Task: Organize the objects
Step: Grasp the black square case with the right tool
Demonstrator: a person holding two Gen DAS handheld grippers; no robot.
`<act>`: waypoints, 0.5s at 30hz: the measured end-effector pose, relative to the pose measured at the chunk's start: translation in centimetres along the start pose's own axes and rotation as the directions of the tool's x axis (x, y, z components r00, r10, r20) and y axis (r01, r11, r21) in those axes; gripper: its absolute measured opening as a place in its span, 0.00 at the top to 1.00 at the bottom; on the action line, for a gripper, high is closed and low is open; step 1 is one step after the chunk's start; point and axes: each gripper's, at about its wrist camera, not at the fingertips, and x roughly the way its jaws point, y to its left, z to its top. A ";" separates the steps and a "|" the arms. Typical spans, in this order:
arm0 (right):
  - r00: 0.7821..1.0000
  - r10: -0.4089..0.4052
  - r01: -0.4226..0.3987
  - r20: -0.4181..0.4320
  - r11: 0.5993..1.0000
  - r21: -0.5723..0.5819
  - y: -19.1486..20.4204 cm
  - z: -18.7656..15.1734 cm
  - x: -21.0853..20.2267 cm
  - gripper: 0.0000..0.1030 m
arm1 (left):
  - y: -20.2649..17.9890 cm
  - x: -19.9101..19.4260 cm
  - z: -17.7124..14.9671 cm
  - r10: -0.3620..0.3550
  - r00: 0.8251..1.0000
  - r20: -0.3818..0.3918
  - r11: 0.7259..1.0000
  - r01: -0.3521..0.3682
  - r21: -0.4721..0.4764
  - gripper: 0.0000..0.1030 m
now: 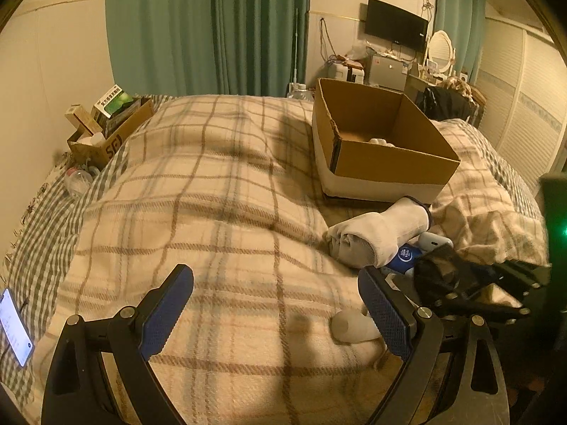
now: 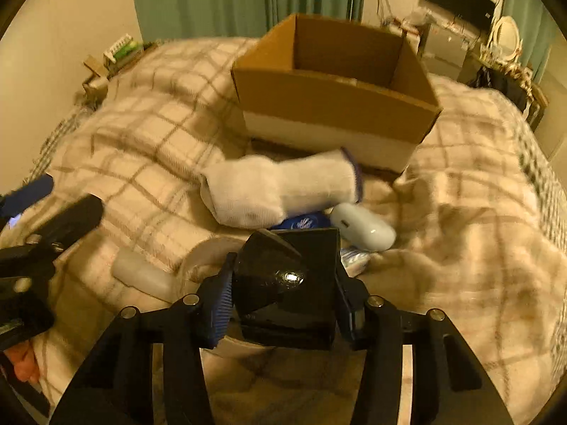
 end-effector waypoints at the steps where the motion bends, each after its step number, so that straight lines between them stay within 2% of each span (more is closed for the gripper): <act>1: 1.000 -0.004 0.004 0.017 1.000 0.003 -0.1 0.0 -0.6 0.54 | -0.1 -0.1 0.0 0.002 1.000 0.002 1.000 -0.002 0.006 0.06; 7: 0.989 -0.072 0.069 0.133 0.997 0.024 -1.6 0.3 -5.0 0.54 | -2.2 -1.2 0.1 -0.005 1.000 0.026 0.997 0.003 0.081 0.06; 10: 0.980 -0.109 0.101 0.168 0.994 0.051 -3.2 0.3 -6.7 0.54 | -4.1 -1.3 -0.1 -0.056 0.998 0.013 0.991 0.054 0.124 0.06; 15: 0.973 -0.145 0.133 0.179 0.988 0.078 -5.0 0.1 -7.7 0.54 | -7.8 -0.3 -1.4 -0.132 0.990 -0.055 0.966 0.140 0.215 0.06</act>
